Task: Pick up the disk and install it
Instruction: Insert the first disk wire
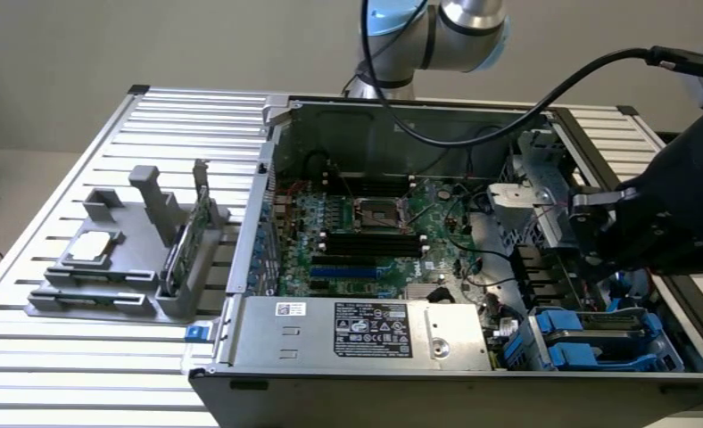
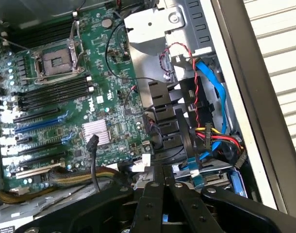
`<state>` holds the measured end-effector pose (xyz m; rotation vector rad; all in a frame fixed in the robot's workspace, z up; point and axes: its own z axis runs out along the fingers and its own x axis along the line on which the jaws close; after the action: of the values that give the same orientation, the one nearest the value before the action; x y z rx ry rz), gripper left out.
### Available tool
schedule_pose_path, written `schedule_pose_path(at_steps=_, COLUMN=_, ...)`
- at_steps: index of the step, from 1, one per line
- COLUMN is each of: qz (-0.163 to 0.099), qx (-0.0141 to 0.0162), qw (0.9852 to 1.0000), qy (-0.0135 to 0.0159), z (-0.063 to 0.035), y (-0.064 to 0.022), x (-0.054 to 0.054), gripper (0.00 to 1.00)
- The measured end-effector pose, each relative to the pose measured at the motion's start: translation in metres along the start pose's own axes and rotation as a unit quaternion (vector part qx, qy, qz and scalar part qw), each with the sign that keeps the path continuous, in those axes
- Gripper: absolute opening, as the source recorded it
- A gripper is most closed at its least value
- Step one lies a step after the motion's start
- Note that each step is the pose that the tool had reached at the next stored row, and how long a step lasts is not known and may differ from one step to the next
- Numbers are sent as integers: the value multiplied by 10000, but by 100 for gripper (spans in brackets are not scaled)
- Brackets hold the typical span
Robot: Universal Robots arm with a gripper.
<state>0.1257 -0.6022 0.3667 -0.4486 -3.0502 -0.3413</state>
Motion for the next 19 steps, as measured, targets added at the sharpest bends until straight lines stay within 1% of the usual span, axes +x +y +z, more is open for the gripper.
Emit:
schedule_pose_path(at_steps=2, qz=160, qx=-9, qw=9999, qy=-24, z=4, y=-1, x=0, gripper=11)
schedule_pose_path(at_steps=5, qz=404, qx=-23, qw=9992, qy=-64, z=10, y=-2, x=-1, gripper=11)
schedule_pose_path(at_steps=9, qz=743, qx=-44, qw=9972, qy=-122, z=18, y=-4, x=-1, gripper=11)
schedule_pose_path(at_steps=14, qz=1135, qx=-68, qw=9933, qy=-194, z=21, y=-5, x=-2, gripper=11)
schedule_pose_path(at_steps=17, qz=1348, qx=-82, qw=9906, qy=-232, z=21, y=-5, x=-2, gripper=11)
schedule_pose_path(at_steps=19, qz=1491, qx=-94, qw=9884, qy=-258, z=21, y=-5, x=-2, gripper=11)
